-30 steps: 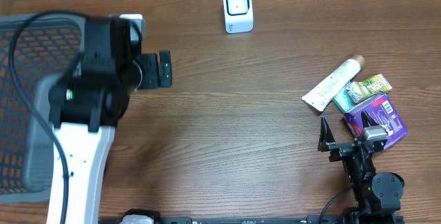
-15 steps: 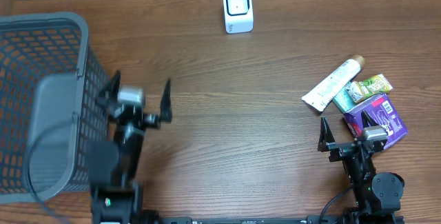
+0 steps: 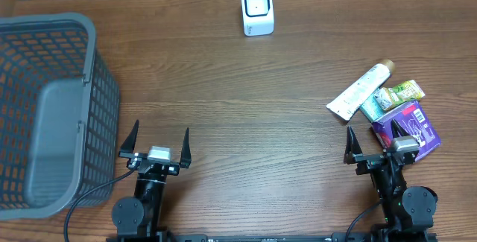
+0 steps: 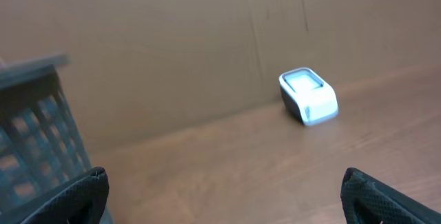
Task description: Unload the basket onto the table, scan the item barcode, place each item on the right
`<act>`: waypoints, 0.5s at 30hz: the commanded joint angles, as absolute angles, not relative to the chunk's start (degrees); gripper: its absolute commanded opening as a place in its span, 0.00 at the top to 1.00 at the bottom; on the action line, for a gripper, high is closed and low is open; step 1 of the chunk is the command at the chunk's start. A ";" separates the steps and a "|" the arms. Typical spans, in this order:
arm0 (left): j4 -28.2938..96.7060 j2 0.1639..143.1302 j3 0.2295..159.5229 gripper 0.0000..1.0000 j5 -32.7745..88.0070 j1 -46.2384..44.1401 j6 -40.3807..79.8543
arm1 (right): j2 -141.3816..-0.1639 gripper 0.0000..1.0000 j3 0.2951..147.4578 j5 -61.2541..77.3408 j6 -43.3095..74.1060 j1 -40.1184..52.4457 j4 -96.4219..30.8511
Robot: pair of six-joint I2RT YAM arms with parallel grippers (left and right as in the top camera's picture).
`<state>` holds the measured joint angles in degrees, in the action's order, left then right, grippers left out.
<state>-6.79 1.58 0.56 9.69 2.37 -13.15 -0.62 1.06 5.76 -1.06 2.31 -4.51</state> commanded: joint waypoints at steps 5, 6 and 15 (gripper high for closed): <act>3.33 0.16 0.27 0.00 10.11 2.57 -9.63 | -0.16 0.00 0.45 5.85 -1.13 2.55 -4.23; 3.42 0.19 0.27 0.00 10.07 2.61 -9.65 | -0.16 0.00 0.45 5.85 -1.13 2.55 -4.23; 3.42 0.25 0.27 0.00 10.11 2.61 -9.63 | -0.16 0.00 0.45 5.85 -1.13 2.55 -4.23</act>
